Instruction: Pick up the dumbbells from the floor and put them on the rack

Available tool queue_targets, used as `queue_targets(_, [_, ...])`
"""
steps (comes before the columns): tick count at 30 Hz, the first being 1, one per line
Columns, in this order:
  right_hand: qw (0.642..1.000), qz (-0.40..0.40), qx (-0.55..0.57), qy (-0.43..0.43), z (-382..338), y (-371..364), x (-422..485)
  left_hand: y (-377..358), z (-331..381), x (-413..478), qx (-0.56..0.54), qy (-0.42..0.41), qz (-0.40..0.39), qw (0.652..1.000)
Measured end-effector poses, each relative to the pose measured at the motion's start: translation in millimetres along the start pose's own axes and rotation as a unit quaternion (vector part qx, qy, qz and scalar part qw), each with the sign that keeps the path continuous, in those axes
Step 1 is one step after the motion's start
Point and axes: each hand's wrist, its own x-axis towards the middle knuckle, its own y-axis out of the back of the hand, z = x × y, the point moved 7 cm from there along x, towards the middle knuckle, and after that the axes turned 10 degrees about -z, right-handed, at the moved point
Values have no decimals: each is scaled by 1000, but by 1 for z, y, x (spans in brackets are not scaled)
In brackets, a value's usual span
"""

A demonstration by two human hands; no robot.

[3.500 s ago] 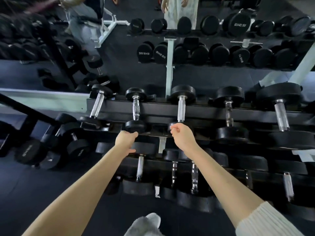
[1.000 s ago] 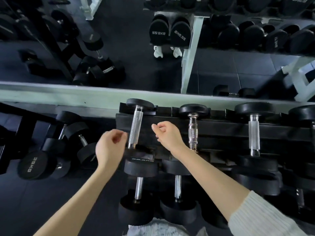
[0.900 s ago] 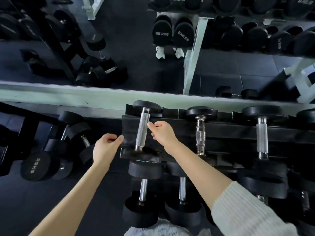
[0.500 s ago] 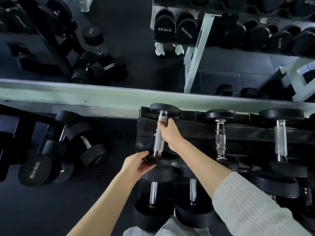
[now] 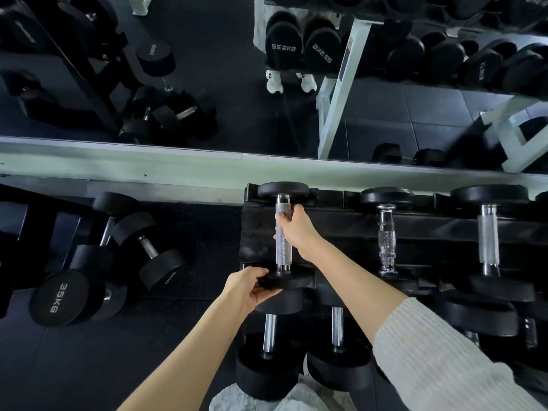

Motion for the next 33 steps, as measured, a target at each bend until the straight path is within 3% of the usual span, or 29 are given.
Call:
queue_targets(18, [1000, 27, 11, 4, -3, -2, -10, 3, 6, -2, 34, 8, 3, 999])
queue_targets(26, [998, 56, -8, 8, -2, 0, -14, 1, 7, -3, 42, 22, -31, 998])
queue_targets(30, [992, 88, -85, 20, -4, 8, -34, -1, 10, -9, 100, 15, -32, 994])
queue_targets(33, [985, 118, -123, 33, -3, 25, -63, 3, 16, -8, 244, -10, -6, 970])
